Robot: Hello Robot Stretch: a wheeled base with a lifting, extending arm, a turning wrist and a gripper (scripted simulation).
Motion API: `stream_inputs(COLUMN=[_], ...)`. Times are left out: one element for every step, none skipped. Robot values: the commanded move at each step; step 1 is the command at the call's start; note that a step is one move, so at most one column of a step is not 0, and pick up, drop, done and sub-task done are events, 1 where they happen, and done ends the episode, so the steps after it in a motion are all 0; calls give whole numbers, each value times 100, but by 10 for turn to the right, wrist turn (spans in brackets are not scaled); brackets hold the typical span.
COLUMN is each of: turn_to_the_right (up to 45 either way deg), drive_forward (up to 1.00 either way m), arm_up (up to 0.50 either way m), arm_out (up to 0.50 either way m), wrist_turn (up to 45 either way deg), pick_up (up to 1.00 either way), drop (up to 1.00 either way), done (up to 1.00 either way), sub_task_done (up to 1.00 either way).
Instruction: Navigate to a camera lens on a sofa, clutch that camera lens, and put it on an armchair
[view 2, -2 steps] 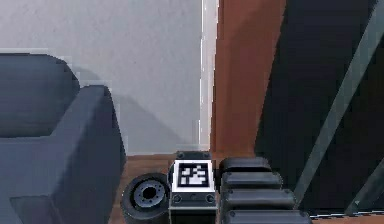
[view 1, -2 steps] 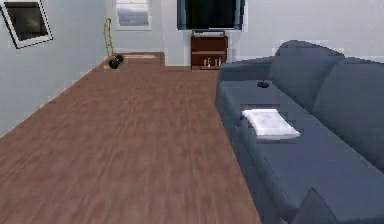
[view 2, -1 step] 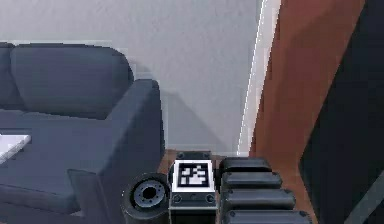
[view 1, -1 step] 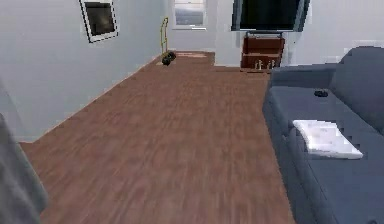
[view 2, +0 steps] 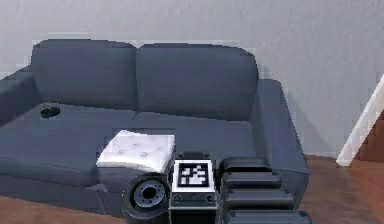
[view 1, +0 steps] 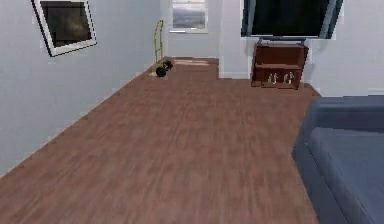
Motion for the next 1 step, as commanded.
stream_inputs(turn_to_the_right=[0], drive_forward=[100], arm_up=[0], arm_out=[0], wrist_turn=[0], pick_up=[0], drop=[0], done=[0], sub_task_done=[0])
